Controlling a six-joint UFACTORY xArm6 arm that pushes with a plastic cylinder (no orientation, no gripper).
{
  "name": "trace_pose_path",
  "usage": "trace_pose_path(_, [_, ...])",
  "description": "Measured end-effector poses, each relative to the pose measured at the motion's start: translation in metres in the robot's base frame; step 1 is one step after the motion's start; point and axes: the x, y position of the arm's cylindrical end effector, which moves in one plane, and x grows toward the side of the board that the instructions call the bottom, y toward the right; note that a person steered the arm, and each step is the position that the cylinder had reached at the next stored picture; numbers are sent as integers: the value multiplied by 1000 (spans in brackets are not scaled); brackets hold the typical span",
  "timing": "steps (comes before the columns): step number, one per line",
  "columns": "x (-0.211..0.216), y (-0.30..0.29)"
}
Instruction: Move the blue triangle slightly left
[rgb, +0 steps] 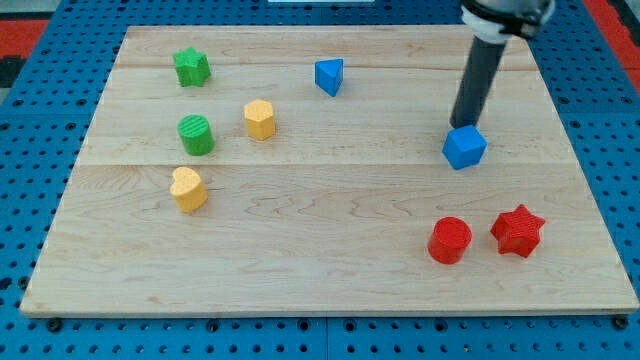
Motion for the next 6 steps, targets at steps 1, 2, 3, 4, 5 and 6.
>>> trace_pose_path(1, [43,-6])
trace_pose_path(2, [52,0])
trace_pose_path(3, [1,-49])
trace_pose_path(4, [-61,-83])
trace_pose_path(5, [-98,-162])
trace_pose_path(6, [-92,-274])
